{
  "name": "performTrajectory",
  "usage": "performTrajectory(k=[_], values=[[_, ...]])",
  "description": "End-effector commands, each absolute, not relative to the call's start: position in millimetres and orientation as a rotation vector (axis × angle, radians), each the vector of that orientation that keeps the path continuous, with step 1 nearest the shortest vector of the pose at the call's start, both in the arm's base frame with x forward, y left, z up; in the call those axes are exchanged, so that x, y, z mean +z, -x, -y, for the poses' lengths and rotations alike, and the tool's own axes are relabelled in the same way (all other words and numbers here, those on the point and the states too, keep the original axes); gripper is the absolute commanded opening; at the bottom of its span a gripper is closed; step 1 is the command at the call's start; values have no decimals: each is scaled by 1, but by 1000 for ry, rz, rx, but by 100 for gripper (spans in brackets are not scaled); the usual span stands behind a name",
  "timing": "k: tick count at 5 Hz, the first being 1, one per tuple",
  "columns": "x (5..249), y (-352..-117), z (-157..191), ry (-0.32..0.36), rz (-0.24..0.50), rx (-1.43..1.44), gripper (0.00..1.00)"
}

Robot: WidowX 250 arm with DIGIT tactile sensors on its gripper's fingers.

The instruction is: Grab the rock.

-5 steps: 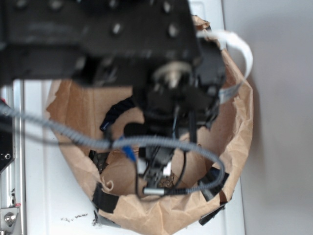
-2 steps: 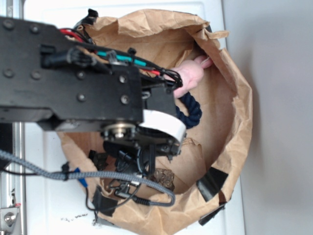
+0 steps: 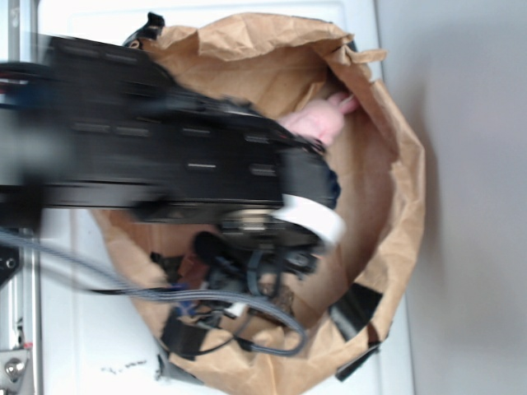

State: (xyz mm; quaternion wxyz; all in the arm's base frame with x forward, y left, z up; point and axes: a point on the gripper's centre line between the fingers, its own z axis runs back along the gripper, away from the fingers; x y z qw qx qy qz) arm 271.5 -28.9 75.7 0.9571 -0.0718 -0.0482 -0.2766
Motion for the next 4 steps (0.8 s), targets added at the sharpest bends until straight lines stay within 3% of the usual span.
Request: performTrajectory(k=[1, 3, 4], values=[[86, -297, 43, 158, 167, -729, 100], [99, -282, 34, 168, 320, -886, 100], [105, -297, 16, 196, 291, -836, 100]])
